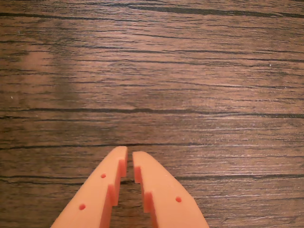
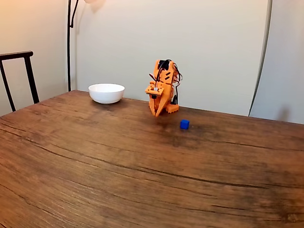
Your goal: Grasp the cube and drop it in the bowl
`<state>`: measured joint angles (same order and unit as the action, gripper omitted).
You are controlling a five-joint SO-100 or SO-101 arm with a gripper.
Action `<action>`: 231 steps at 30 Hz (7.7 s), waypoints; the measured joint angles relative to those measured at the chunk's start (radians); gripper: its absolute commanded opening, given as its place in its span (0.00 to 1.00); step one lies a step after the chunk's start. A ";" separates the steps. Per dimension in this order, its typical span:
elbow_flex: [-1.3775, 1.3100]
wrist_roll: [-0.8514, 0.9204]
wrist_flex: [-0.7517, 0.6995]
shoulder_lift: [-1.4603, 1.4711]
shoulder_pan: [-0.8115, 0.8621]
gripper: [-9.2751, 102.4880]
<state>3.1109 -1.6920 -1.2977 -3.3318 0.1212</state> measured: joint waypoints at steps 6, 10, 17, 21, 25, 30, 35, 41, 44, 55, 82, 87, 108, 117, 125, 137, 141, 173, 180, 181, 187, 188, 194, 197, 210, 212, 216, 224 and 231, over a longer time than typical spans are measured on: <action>0.000 0.000 0.000 0.000 0.000 0.08; 0.000 0.000 0.000 0.000 0.000 0.08; 0.000 0.000 0.000 0.000 0.000 0.08; 0.000 0.000 0.000 0.000 0.000 0.08; 0.000 0.000 0.000 0.000 0.000 0.08; 0.000 0.000 0.000 0.000 0.000 0.08; 0.000 0.000 0.000 0.000 0.000 0.08; 0.000 0.000 0.000 0.000 0.000 0.08; 0.000 0.000 0.000 0.000 0.000 0.08; 0.000 0.000 0.000 0.000 0.000 0.08; 0.000 0.000 0.000 0.000 0.000 0.08; 0.000 0.000 0.000 0.000 0.000 0.08; 0.000 0.002 0.000 0.000 -0.008 0.08; -0.026 0.005 -0.006 0.000 -0.144 0.08; -0.229 0.008 -0.132 0.002 -0.313 0.08; -0.272 0.008 -0.156 0.002 -0.471 0.08; -0.334 -0.020 -0.138 0.005 -0.480 0.08; -0.483 0.502 -0.146 0.132 -0.517 0.08; -0.738 0.584 -0.244 0.558 -0.517 0.09; -0.785 0.597 -0.265 0.627 -0.518 0.09; -0.997 0.673 -0.293 0.925 -0.522 0.13; -1.022 0.690 -0.291 0.968 -0.535 0.13; -1.137 0.828 -0.290 1.189 -0.615 0.17; -1.173 0.910 -0.284 1.270 -0.667 0.26; -1.094 1.022 -0.067 1.420 -0.718 0.41; -1.058 1.022 -0.028 1.424 -0.713 0.42; -1.006 1.005 0.063 1.424 -0.719 0.43; -0.966 0.971 0.091 1.424 -0.729 0.43; -0.954 0.969 0.107 1.424 -0.729 0.50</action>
<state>2.1568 -0.7225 -1.1904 -1.9083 -0.6075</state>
